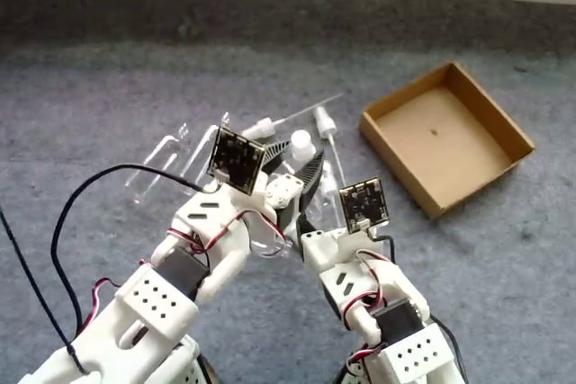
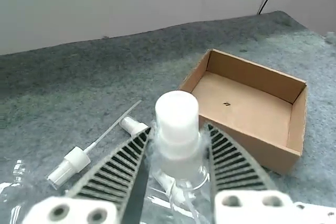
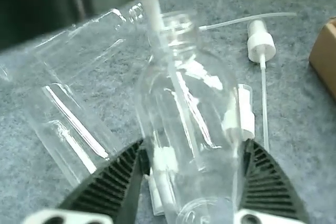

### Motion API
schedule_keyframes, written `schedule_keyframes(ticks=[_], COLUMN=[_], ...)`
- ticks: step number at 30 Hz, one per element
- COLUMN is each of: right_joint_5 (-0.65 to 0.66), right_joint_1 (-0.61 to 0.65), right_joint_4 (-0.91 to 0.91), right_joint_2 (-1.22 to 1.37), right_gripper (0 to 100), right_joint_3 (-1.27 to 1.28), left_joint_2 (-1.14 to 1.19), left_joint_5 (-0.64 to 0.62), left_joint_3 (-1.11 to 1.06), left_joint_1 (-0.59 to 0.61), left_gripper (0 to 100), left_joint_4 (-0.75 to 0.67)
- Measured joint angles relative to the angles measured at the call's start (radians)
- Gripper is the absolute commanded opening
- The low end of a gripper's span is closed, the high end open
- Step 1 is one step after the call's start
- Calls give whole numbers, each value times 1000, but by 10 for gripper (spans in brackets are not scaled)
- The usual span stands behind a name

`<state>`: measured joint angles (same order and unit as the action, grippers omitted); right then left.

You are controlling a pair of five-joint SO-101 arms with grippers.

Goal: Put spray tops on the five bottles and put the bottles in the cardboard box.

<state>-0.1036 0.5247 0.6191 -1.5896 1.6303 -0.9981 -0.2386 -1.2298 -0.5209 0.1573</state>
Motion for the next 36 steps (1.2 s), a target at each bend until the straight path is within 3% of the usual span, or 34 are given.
schedule_keyframes(ticks=[7,23,36], right_joint_5=[68,72,158], right_joint_1=[0,-41,-41], right_joint_4=[0,0,2], right_joint_2=[0,0,0], right_gripper=[224,224,224], right_joint_3=[0,0,0], left_joint_2=[0,0,-2], left_joint_5=[2,2,3], left_joint_3=[-32,-32,5], left_joint_1=[-2,-49,-54], left_gripper=[60,59,59], left_joint_4=[-60,-60,81])
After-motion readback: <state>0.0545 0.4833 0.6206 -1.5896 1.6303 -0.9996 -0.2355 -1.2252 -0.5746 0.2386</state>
